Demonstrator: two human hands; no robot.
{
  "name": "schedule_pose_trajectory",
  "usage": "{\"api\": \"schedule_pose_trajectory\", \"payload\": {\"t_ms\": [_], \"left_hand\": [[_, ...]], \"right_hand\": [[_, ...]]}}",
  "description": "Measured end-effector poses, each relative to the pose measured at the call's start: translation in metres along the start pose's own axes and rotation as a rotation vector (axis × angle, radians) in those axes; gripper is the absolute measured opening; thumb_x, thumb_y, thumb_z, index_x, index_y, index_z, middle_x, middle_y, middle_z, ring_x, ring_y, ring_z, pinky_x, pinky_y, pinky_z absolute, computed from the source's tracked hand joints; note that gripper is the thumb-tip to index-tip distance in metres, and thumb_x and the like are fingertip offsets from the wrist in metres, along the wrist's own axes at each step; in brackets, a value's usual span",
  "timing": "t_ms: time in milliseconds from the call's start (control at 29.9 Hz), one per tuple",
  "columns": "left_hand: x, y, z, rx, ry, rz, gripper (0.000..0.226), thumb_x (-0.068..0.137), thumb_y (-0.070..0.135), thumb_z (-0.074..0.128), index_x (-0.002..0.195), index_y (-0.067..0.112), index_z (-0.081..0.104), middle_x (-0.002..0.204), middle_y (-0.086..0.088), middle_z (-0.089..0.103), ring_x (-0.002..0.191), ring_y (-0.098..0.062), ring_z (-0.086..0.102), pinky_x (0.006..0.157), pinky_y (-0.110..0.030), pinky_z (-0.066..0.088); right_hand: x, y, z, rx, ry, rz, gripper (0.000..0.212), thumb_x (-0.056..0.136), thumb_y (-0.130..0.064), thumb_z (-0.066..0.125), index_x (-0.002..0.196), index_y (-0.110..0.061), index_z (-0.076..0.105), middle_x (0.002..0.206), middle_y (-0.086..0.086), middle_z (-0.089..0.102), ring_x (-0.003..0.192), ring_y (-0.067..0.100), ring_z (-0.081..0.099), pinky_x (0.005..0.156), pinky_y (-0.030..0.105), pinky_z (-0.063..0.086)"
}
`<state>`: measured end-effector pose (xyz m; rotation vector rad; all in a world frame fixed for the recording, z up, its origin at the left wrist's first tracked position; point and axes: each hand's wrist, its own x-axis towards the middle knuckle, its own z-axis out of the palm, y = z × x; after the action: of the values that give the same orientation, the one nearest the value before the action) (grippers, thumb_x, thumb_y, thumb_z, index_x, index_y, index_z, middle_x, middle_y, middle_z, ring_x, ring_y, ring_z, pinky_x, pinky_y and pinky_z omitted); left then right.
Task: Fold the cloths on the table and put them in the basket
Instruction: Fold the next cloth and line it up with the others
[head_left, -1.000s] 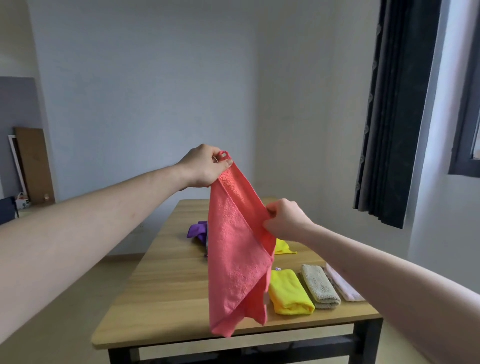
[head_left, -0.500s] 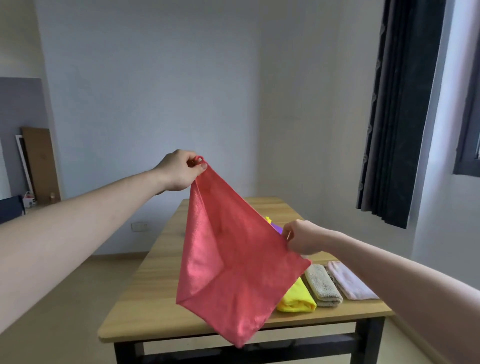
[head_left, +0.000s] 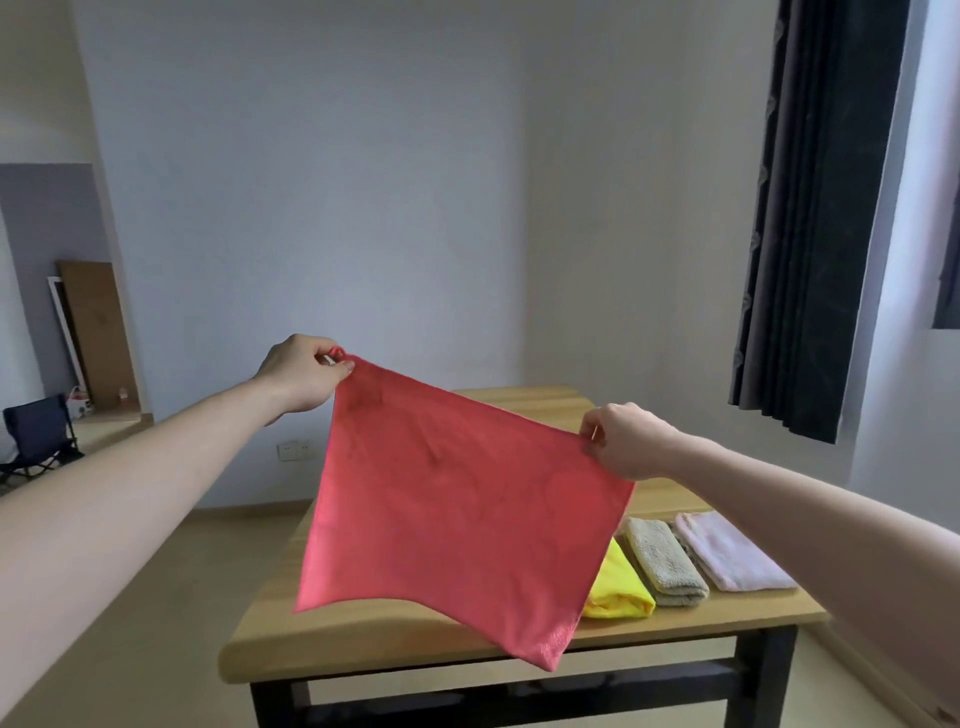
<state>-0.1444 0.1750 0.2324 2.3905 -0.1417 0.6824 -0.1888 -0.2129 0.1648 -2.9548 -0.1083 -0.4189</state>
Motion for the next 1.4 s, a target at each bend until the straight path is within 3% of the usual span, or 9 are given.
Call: {"api": "schedule_pose_trajectory", "payload": {"t_ms": [167,334,502,635,802,1003,1170,1270,1404], "left_hand": [[0.004,-0.027,0.011,-0.129,-0.046,-0.159,0.019,0.096,0.027,0.062,0.089,0.012,0.071,0.077,-0.004,0.070,0.068,-0.025,0.066,0.062,-0.030,0.052],[0.014,-0.042,0.022,-0.303,-0.081,-0.277,0.016,0.098,0.025,0.058,0.098,0.015,0.071,0.094,-0.002,0.077,0.079,-0.018,0.077,0.069,-0.036,0.062],[0.029,-0.039,0.017,-0.491,0.026,-0.288,0.016,0.100,0.022,0.059,0.106,0.010,0.068,0.111,-0.009,0.071,0.095,-0.022,0.073,0.082,-0.042,0.062],[0.027,-0.036,0.003,-0.549,0.062,-0.236,0.012,0.100,0.020,0.057,0.099,0.013,0.066,0.115,-0.010,0.070,0.097,-0.022,0.072,0.085,-0.043,0.060],[-0.008,-0.062,0.001,-0.462,-0.042,-0.232,0.013,0.102,0.020,0.056,0.098,0.013,0.067,0.107,-0.006,0.072,0.098,-0.021,0.071,0.085,-0.043,0.059],[-0.077,-0.122,0.024,-0.231,-0.332,-0.260,0.014,0.101,0.014,0.059,0.104,0.005,0.069,0.100,-0.012,0.070,0.086,-0.023,0.069,0.073,-0.039,0.058],[-0.132,-0.160,0.036,0.010,-0.623,-0.229,0.013,0.097,0.027,0.066,0.088,0.019,0.073,0.089,0.000,0.071,0.077,-0.012,0.067,0.075,-0.036,0.059],[-0.148,-0.167,0.040,0.196,-0.706,-0.175,0.013,0.095,0.039,0.065,0.089,0.028,0.070,0.088,0.010,0.068,0.065,-0.006,0.057,0.066,-0.021,0.048],[-0.149,-0.174,0.042,0.254,-0.722,-0.162,0.015,0.092,0.048,0.064,0.087,0.036,0.071,0.094,0.008,0.073,0.088,-0.013,0.067,0.082,-0.026,0.052]], "right_hand": [[0.010,-0.004,0.004,0.011,0.031,0.083,0.017,0.090,-0.031,0.055,0.082,-0.025,0.069,0.082,-0.005,0.060,0.081,0.026,0.061,0.060,0.027,0.045],[0.034,-0.011,0.004,0.147,0.113,0.125,0.027,0.087,-0.022,0.058,0.061,-0.021,0.053,0.075,0.003,0.061,0.075,0.034,0.060,0.061,0.030,0.045],[0.054,-0.023,-0.018,0.263,0.335,0.088,0.020,0.090,-0.010,0.053,0.087,-0.015,0.073,0.078,-0.003,0.061,0.081,0.029,0.056,0.070,0.027,0.040],[0.055,-0.025,-0.027,0.326,0.440,0.025,0.021,0.093,-0.015,0.053,0.084,-0.022,0.071,0.081,-0.005,0.063,0.081,0.026,0.055,0.072,0.029,0.041],[0.029,-0.023,-0.004,0.264,0.319,-0.080,0.017,0.091,-0.021,0.057,0.077,-0.019,0.066,0.076,0.001,0.068,0.077,0.032,0.060,0.068,0.035,0.051],[-0.028,-0.014,0.052,0.211,-0.025,-0.178,0.011,0.083,-0.023,0.064,0.075,-0.026,0.069,0.073,-0.007,0.069,0.070,0.018,0.061,0.067,0.035,0.053],[-0.063,-0.012,0.094,0.157,-0.184,-0.304,0.013,0.089,-0.028,0.066,0.077,-0.024,0.064,0.076,-0.010,0.066,0.072,0.012,0.055,0.068,0.026,0.046],[-0.068,-0.010,0.108,0.132,-0.222,-0.347,0.018,0.092,-0.030,0.062,0.077,-0.019,0.061,0.075,-0.006,0.064,0.069,0.014,0.049,0.064,0.027,0.041],[-0.067,-0.011,0.112,0.133,-0.218,-0.353,0.018,0.091,-0.027,0.062,0.075,-0.019,0.060,0.071,-0.007,0.062,0.067,0.014,0.050,0.061,0.025,0.038]]}}
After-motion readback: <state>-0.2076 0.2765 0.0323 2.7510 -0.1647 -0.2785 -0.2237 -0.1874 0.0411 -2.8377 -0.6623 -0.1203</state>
